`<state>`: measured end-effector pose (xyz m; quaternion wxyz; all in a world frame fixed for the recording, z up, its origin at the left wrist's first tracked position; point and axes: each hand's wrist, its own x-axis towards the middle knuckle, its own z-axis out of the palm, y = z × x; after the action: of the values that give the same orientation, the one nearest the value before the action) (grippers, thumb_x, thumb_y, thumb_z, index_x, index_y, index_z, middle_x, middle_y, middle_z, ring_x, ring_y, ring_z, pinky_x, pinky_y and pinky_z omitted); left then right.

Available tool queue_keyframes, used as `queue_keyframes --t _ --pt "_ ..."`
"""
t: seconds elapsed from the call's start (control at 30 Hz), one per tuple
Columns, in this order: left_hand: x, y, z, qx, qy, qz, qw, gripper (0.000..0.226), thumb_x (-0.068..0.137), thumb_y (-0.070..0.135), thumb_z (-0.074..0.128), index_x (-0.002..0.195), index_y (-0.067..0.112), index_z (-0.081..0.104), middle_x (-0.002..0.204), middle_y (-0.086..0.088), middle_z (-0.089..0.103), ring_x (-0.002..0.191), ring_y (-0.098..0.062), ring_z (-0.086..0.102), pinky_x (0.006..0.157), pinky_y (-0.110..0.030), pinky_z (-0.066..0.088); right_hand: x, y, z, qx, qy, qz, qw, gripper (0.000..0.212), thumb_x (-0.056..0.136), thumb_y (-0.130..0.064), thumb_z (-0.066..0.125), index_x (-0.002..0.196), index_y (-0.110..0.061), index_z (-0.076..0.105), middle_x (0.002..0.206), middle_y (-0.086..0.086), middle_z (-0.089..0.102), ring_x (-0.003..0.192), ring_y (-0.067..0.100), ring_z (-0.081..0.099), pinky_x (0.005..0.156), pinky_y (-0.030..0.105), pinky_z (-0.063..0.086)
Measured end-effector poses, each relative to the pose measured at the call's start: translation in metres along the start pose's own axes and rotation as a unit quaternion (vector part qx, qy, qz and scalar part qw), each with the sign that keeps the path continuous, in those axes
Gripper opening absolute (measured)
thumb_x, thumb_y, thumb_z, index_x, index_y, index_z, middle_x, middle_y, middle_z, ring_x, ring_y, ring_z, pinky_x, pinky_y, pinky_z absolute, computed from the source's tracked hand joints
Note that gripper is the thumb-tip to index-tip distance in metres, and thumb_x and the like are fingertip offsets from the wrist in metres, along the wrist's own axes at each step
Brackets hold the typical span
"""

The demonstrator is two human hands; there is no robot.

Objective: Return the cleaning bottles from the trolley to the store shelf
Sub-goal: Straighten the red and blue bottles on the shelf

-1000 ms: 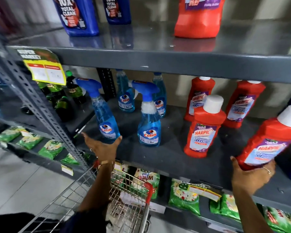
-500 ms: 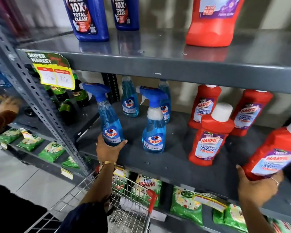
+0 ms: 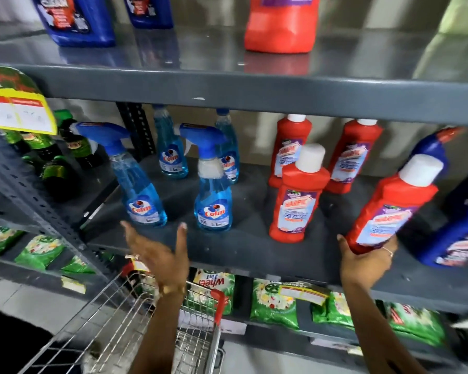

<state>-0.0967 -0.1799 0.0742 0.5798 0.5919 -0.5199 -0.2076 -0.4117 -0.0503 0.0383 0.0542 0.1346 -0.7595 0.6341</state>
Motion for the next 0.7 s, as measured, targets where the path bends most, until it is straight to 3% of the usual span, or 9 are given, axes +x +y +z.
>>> queue_keyframes --t 0.1,0.17,0.27,0.43,0.57,0.7 --pt "-0.086 0.033 0.019 -0.092 -0.143 0.021 0.985 0.101 0.072 0.038 0.073 0.147 0.013 0.009 0.156 -0.002 0.013 0.145 -0.016 0.018 0.120 -0.026 0.016 0.006 -0.001 -0.002 0.051 0.003 0.047 0.998 0.094 0.050 -0.017 0.090 0.130 -0.011 0.042 0.120 0.013 0.061 0.104 0.021 0.060 0.097 0.037 0.049" --pt "-0.128 0.053 0.041 -0.106 -0.239 0.038 0.964 0.108 0.067 0.044 0.072 0.147 0.013 0.009 0.156 -0.005 0.015 0.143 -0.014 0.019 0.116 -0.014 0.013 0.010 0.005 -0.007 0.038 -0.017 0.057 0.997 0.094 0.043 -0.032 0.089 0.124 -0.013 0.046 0.115 0.013 0.064 0.102 0.026 0.063 0.094 0.046 0.052" --pt "-0.145 0.072 0.079 -0.096 -0.306 0.033 0.947 0.122 0.059 0.042 0.079 0.148 0.015 0.000 0.155 -0.009 0.014 0.143 -0.014 0.016 0.117 -0.028 0.015 0.013 0.016 -0.016 -0.054 -0.061 0.034 0.996 0.088 0.038 -0.050 0.083 0.113 -0.012 0.055 0.106 0.015 0.068 0.098 0.033 0.063 0.087 0.049 0.053" --pt "-0.128 0.080 0.121 -0.067 -0.313 0.004 0.947 0.134 0.051 0.030 0.088 0.148 0.014 -0.003 0.155 -0.014 0.016 0.143 -0.027 0.022 0.114 -0.029 0.017 0.010 0.006 -0.021 -0.094 -0.063 -0.003 0.994 0.073 0.046 -0.038 0.091 0.101 -0.002 0.060 0.095 0.021 0.066 0.092 0.037 0.061 0.082 0.043 0.048" --pt "-0.126 0.070 0.136 -0.036 -0.316 -0.017 0.948 0.130 0.053 0.029 0.087 0.148 0.021 0.000 0.152 -0.016 0.030 0.136 -0.031 0.039 0.110 -0.043 0.037 0.010 0.006 -0.022 -0.111 -0.064 -0.006 0.992 0.081 0.049 -0.044 0.089 0.108 0.001 0.057 0.099 0.021 0.064 0.097 0.039 0.057 0.086 0.046 0.047" --pt "-0.130 0.067 0.139 0.001 -0.318 -0.005 0.948 0.115 0.058 0.036 0.082 0.147 0.014 0.012 0.144 -0.017 0.042 0.131 -0.036 0.043 0.105 -0.050 0.041 0.010 0.004 -0.025 -0.114 -0.072 0.003 0.991 0.086 0.052 -0.044 0.088 0.115 0.002 0.053 0.107 0.022 0.061 0.105 0.040 0.053 0.092 0.046 0.045"
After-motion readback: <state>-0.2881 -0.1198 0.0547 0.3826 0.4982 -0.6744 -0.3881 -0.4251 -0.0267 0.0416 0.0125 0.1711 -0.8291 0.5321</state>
